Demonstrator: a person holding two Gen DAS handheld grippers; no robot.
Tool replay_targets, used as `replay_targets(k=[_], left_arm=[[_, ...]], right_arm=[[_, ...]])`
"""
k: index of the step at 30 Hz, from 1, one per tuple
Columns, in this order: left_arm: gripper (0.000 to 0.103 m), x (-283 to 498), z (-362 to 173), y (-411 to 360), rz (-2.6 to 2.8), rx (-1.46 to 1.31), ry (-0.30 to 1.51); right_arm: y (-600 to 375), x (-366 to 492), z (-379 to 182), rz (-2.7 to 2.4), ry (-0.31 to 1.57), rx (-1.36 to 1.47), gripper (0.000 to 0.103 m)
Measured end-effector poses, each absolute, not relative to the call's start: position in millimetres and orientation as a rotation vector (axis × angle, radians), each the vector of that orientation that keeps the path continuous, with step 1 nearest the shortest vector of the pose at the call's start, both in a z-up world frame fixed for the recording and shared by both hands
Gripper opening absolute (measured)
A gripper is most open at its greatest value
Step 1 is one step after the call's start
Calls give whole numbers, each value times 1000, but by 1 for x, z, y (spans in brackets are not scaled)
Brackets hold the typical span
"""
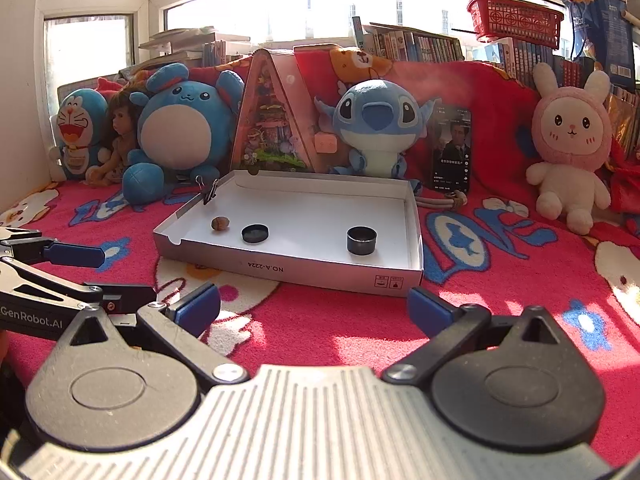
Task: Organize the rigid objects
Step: 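Withdraw both tools from the box toward the objects on the blanket, then grasp the black binder clip with the left tool while the right tool grasps a flat black lid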
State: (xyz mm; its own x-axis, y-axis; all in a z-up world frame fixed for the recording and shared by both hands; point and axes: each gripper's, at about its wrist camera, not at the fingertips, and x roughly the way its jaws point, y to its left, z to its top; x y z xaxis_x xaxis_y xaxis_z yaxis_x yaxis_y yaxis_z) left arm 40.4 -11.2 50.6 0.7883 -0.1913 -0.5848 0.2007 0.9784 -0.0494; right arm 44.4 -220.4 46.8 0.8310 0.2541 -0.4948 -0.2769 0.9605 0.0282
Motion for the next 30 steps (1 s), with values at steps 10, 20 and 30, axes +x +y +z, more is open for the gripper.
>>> replay_targets(k=[10,20,30], left_arm=[[87,27,38,-11,-194,19,630],[81,-1,29,-8,-189,30,623],[45,-30,31,-1,-208,26,664]], right_arm=[[-221,25,35,292,506,-29,103],[-219,-2,23,342,515,-59,97],[-211,-28,17,404,578,-62,59]])
